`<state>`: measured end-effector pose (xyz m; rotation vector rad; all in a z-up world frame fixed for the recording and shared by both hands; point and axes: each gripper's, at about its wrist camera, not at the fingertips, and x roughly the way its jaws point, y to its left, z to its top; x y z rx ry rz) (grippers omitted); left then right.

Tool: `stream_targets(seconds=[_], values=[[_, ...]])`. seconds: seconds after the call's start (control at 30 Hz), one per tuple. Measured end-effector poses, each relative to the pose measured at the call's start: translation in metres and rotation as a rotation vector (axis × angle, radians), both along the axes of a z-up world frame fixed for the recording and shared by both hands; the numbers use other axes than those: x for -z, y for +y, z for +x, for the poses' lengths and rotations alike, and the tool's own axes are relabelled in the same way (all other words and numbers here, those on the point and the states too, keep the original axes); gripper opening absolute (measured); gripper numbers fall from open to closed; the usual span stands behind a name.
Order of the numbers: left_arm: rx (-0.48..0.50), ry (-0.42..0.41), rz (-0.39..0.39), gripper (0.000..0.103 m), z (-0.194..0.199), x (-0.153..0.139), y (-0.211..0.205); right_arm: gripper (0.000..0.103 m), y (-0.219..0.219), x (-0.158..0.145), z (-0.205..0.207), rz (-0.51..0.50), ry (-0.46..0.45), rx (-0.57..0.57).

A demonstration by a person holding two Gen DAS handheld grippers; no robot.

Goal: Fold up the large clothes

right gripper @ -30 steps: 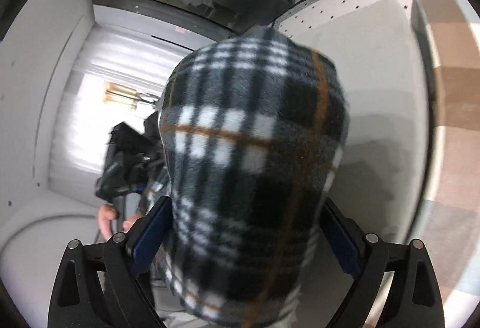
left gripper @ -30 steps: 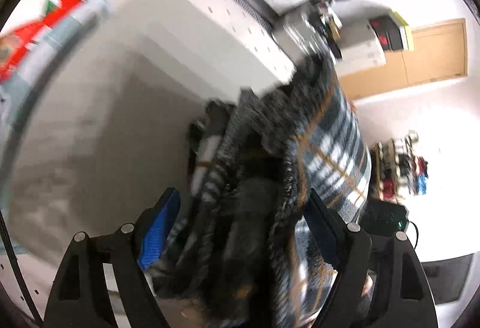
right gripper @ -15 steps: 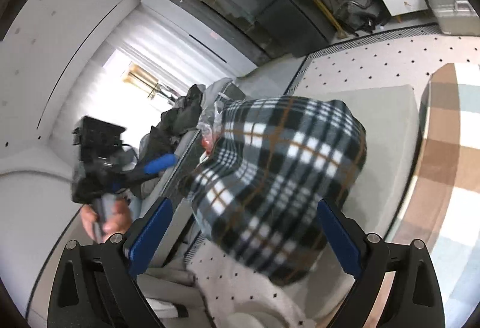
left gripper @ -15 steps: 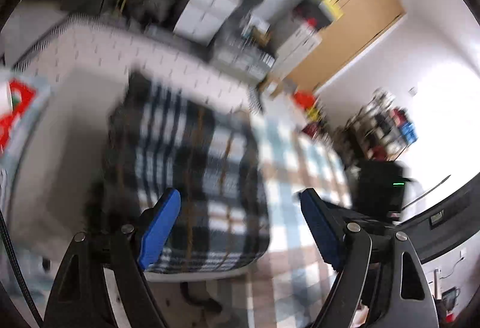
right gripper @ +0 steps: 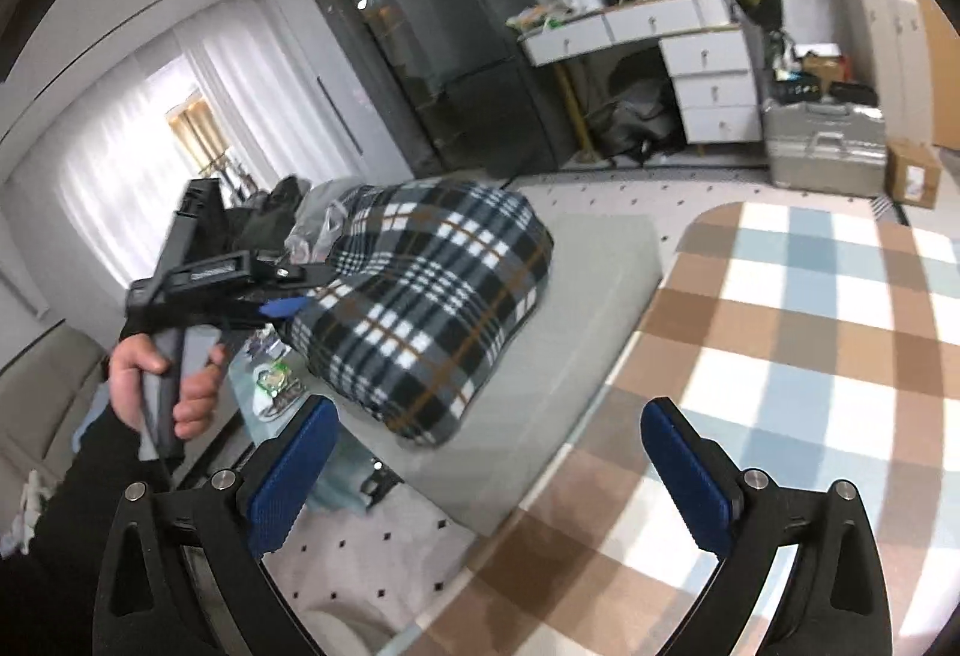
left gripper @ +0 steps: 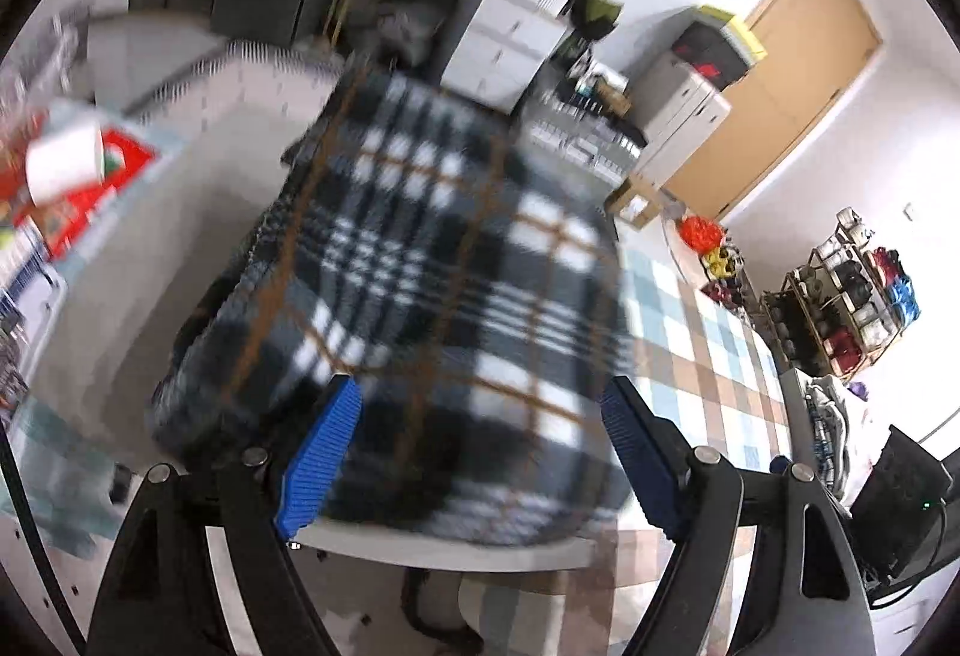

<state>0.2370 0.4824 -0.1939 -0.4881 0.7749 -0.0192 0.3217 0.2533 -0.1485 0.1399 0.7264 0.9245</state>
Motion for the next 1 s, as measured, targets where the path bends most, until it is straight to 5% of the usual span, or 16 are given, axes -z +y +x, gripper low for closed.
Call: stream_targets(seconds=[0.27,0.53,0.8,0.93,1.0], values=[[-0.054,-0.118,0.125,0.079,-0.013,0.001,-0.049,0.103,-0.07,-0.009,-0.05,0.086,-0.103,0.075],[-0.253,-0.176,0.423,0.08,-0.07,-0.019,-0.117,0.103,-0.11,-0.037,-0.099,0.149,-0.135,0.136],[-0.373,-0.209,0.525,0.083,-0.12,-0.022,-0.111,0.103,-0.115,-0.081,-0.174,0.122,-0.311,0.107],[-0.419,-0.279,0.54,0.084,-0.142,-0.029,-0.103,0.103,-0.112,-0.09,-0.208,0.133,-0.388,0.113],[-0.466,-0.333,0.61,0.084,-0.153,-0.031,-0.103,0.103,-0.109,-0.092,-0.221,0.136,-0.431,0.104]])
